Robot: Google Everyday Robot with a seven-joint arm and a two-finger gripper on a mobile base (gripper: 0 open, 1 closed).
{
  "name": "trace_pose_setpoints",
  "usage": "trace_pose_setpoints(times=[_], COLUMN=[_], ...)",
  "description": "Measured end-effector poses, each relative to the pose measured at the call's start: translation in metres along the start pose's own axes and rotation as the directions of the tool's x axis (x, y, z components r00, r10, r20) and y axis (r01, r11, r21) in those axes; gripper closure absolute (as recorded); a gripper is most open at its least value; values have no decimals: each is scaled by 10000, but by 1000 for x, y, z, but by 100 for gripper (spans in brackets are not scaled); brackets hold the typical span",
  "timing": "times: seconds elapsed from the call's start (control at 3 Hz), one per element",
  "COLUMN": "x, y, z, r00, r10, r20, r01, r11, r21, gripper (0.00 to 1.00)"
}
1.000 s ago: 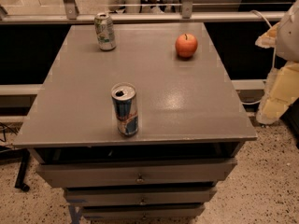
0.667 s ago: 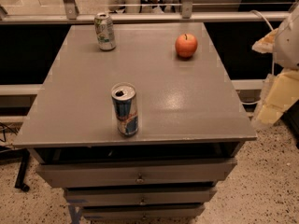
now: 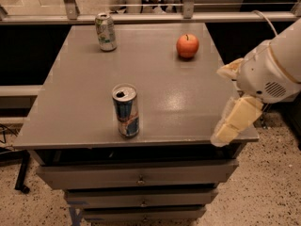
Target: Move redbull can near 7up can
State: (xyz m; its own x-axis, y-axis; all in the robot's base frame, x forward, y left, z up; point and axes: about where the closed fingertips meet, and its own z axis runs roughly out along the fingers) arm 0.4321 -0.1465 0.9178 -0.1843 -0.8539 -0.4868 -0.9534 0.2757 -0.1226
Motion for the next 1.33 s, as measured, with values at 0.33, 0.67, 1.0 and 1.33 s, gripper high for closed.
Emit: trace_pose_setpoints(times=[0.33,0.67,1.0,1.33], x=[-33,-66,-101,-125], y=[9,17,22,25], z=[31,58,82,101], r00=[9878,9553,8996,8284], r10=[101,233,282,415], r20=[1553,2946,4358,5587], r01=[5,134,415,587], r11=[9977,9924,9879,9853], r21=[-676,-1221,-1496,-1602], gripper=[0,0,0,0])
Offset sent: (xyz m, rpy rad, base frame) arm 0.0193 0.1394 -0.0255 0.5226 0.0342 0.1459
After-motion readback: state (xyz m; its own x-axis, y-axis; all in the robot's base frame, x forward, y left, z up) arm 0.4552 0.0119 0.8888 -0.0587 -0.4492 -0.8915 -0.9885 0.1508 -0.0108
